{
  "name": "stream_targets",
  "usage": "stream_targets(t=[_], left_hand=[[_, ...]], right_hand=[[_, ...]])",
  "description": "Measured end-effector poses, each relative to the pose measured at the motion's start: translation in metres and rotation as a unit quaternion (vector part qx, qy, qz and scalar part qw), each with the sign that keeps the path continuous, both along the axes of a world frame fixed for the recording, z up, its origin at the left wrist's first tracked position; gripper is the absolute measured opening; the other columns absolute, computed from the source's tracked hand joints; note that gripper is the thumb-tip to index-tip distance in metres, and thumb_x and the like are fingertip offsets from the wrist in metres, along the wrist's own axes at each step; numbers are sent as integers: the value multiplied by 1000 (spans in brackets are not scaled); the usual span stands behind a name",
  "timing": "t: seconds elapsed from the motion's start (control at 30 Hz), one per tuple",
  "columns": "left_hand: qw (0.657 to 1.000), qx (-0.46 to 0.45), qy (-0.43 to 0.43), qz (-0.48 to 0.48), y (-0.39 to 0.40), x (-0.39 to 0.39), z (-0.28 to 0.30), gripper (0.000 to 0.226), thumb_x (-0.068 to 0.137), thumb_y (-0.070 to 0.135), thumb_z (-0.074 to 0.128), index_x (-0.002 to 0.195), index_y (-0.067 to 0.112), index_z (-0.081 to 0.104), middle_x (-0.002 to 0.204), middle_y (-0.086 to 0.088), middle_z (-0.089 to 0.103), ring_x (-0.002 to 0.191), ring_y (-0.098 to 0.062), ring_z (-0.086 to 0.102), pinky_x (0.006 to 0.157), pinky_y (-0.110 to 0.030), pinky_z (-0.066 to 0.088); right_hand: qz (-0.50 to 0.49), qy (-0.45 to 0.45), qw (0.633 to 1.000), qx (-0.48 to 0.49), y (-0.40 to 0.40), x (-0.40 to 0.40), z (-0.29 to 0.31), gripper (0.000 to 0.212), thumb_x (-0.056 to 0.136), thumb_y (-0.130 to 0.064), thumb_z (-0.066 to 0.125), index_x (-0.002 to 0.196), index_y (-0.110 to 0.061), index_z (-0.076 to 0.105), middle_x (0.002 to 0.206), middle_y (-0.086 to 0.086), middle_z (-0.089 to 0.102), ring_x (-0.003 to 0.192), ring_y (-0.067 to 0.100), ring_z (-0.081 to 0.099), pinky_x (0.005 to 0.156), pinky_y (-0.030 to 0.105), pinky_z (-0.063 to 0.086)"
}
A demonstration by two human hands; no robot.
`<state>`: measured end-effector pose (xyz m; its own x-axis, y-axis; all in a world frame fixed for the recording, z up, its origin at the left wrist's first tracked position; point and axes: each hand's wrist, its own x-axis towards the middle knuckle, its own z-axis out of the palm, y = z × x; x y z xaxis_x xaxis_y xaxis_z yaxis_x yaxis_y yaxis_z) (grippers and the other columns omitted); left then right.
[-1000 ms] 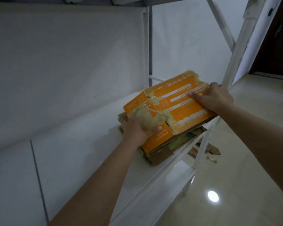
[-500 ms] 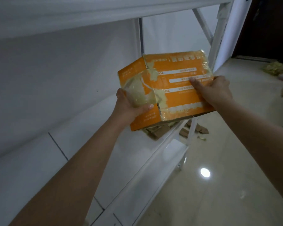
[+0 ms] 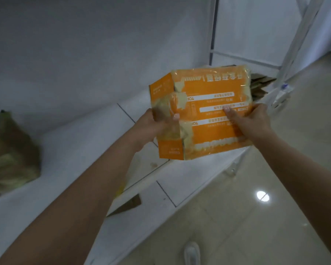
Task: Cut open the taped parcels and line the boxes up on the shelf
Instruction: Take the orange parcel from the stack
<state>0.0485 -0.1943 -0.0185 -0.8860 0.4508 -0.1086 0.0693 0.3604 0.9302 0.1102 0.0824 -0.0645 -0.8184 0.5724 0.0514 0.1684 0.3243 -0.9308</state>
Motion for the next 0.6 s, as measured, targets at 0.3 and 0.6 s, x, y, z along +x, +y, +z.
stream_targets(t=[0.3, 0.6], left_hand=[[994, 12, 4, 109, -119, 80, 14, 107, 49, 65, 80, 139, 21, 43, 127, 4, 59, 108, -16, 64, 80, -40, 58], [995, 70, 47, 60, -247, 103, 32, 94, 54, 47, 87, 137, 30, 45, 125, 2, 60, 108, -15, 67, 80, -31, 58]], right_hand=[[71, -27, 997, -16, -119, 55, 10, 66, 84, -75, 42, 115, -17, 43, 114, 4, 57, 104, 22, 58, 90, 44, 49], [205, 42, 975, -72, -230, 47, 50, 42, 85, -75, 33, 98, -41, 56, 76, -31, 69, 71, -10, 67, 59, 16, 48]])
